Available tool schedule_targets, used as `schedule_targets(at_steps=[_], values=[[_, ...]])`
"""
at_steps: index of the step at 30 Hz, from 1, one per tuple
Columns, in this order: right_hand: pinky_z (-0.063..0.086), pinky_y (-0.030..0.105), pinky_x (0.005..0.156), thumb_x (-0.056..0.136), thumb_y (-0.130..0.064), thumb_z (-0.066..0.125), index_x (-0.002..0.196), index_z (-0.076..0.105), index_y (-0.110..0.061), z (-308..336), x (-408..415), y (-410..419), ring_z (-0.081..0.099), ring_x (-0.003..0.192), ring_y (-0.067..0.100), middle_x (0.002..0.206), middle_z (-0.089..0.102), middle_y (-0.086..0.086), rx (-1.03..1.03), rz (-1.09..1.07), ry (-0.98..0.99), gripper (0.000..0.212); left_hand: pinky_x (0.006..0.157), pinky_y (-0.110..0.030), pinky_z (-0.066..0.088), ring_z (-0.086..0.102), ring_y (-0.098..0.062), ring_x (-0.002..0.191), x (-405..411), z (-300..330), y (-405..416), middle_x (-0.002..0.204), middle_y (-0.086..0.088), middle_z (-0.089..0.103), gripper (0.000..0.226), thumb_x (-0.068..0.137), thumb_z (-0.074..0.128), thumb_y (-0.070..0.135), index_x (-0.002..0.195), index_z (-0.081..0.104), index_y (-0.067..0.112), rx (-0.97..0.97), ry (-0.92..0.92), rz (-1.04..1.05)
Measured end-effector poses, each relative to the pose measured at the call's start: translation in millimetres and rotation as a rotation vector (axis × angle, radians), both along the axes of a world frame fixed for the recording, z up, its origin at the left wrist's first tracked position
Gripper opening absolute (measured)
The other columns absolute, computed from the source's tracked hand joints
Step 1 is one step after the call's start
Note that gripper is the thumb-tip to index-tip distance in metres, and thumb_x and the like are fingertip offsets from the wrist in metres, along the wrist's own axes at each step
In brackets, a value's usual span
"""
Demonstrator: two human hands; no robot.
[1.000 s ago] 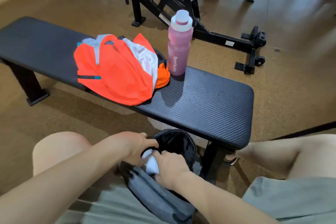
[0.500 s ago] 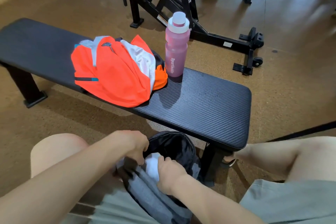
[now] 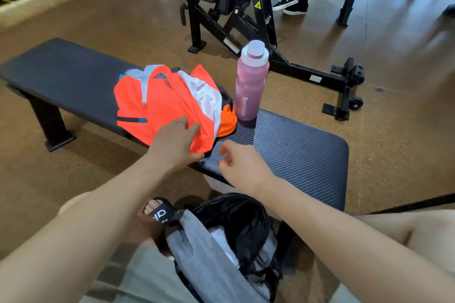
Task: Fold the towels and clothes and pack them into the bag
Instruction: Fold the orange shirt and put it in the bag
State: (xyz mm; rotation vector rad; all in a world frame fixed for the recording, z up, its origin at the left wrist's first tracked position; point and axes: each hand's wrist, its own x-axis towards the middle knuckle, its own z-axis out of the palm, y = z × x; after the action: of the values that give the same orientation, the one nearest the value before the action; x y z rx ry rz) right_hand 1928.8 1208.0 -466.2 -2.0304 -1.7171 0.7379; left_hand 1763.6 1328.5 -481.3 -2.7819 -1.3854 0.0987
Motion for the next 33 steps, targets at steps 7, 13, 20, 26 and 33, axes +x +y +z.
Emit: schedule_targets(at_steps=[7, 13, 20, 26, 33], values=[[0.052, 0.04, 0.086, 0.091, -0.023, 0.06, 0.12, 0.056, -0.023, 7.9, 20.8, 11.4, 0.062, 0.094, 0.021, 0.096, 0.068, -0.005, 0.014, -0.092, 0.112, 0.03, 0.071, -0.042, 0.037, 0.055, -0.037, 0.099, 22.3, -20.1, -8.1, 0.106, -0.013, 0.052, 0.029, 0.098, 0.055, 0.037, 0.109, 0.057, 0.01, -0.043, -0.147, 0.058], [0.052, 0.04, 0.089, 0.092, -0.025, 0.061, 0.133, 0.05, -0.019, 5.4, 26.5, 7.9, 0.061, 0.098, 0.02, 0.102, 0.065, -0.003, -0.07, -0.104, 0.17, 0.043, 0.077, -0.044, 0.045, 0.057, -0.033, 0.097, 24.2, -24.2, -4.5, 0.1, -0.008, 0.055, 0.044, 0.09, 0.065, 0.051, 0.106, 0.055, 0.011, -0.018, -0.14, 0.138], [0.05, 0.034, 0.077, 0.094, -0.028, 0.061, 0.133, 0.05, -0.019, 7.3, 38.2, 3.7, 0.064, 0.089, 0.02, 0.105, 0.066, 0.0, -0.094, -0.176, 0.261, 0.041, 0.07, -0.044, 0.037, 0.049, -0.033, 0.082, 34.4, -11.5, -11.3, 0.083, -0.008, 0.049, 0.017, 0.099, 0.046, 0.016, 0.083, 0.046, 0.011, -0.133, -0.72, 0.254], [0.058, 0.048, 0.094, 0.094, -0.045, 0.061, 0.125, 0.053, -0.023, 26.3, 28.7, 14.1, 0.069, 0.098, 0.024, 0.115, 0.066, 0.008, -0.113, -0.325, 0.663, 0.039, 0.064, -0.031, 0.027, 0.028, -0.01, 0.065, 33.2, 79.9, -21.2, 0.069, 0.006, 0.035, 0.021, 0.095, 0.033, 0.01, 0.075, 0.036, 0.015, -0.001, -1.366, 0.472], [0.054, 0.047, 0.097, 0.095, -0.054, 0.059, 0.104, 0.064, -0.015, 61.9, 14.2, 18.2, 0.072, 0.095, 0.028, 0.1, 0.076, 0.011, -0.269, -0.303, 1.346, 0.04, 0.056, -0.023, 0.028, 0.029, -0.007, 0.062, 42.7, 123.3, -80.6, 0.066, 0.007, 0.032, 0.027, 0.093, 0.042, 0.006, 0.071, 0.033, 0.019, -0.201, -1.411, 0.069]])
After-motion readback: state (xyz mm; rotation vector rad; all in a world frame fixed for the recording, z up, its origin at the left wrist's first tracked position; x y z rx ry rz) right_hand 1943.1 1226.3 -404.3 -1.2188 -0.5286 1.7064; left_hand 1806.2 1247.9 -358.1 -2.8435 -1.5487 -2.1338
